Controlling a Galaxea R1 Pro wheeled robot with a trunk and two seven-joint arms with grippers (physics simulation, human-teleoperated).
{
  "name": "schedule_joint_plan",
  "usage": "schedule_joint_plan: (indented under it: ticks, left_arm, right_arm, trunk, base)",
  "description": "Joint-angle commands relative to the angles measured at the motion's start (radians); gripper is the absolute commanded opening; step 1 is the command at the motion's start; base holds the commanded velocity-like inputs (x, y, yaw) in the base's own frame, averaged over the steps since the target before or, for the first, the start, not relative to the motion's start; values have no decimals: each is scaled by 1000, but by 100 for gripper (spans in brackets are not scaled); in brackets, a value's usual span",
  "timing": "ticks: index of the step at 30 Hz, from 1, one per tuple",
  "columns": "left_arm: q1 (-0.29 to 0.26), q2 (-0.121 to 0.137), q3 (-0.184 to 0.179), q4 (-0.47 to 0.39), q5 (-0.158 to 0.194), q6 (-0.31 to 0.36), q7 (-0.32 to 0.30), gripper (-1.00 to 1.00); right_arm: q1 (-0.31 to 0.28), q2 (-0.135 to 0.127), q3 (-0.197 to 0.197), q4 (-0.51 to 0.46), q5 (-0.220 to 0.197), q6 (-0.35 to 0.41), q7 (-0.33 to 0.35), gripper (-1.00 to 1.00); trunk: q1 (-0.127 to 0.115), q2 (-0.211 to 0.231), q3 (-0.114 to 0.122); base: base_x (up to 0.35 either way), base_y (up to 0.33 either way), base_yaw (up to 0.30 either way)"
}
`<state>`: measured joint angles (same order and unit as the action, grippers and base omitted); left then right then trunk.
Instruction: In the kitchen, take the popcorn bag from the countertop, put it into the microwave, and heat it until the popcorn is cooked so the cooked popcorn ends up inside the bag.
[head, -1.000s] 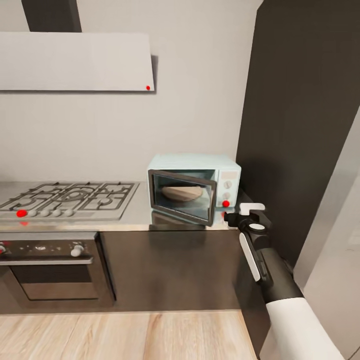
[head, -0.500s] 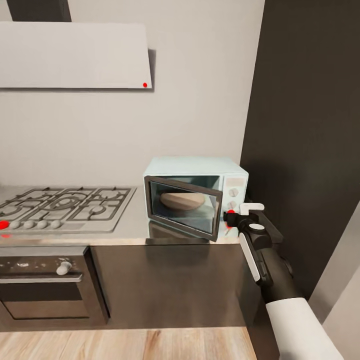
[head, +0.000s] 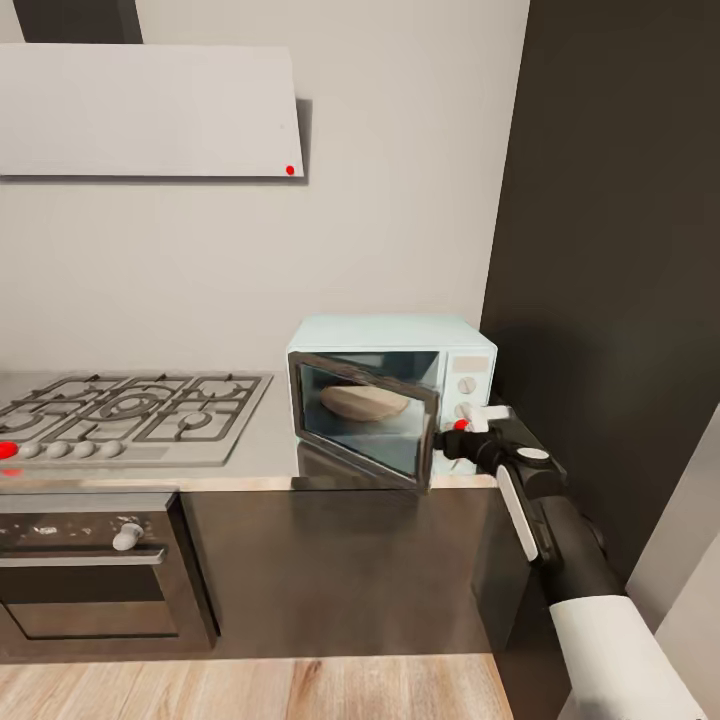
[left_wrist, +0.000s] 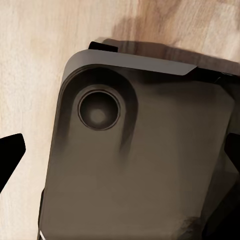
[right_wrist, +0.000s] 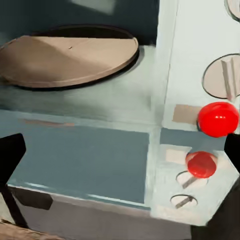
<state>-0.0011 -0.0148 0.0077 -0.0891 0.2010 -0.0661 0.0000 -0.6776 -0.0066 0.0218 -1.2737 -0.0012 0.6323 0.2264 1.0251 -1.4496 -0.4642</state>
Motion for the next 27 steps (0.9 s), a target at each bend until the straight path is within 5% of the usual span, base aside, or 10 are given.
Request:
schedule_joint_plan:
  ticks: [1,8,16,27]
  left_arm:
    - [0,0,0,0,6,-3,0,100]
    - [0,0,0,0,6,-3,0,100]
    - [0,0,1,0,7,-3,0,100]
    - [0,-1,1,-1,9,-1,1,100]
  right_arm:
    - [0,-6,41,-1,-16,7,42,100]
    - [0,-22,41,-1,-16,7,195,100]
    - [-1,-23,41,-2,-14,9,206,100]
    - [0,-21,41,-1,-10,9,200,100]
  trunk:
    - [0,0,-1]
    - [0,0,-1]
    - [0,0,-1]
    - [0,0,-1]
  base:
    - [0,0,0]
    - [0,0,0]
    - [-20,0,0]
    - [-277,132,0]
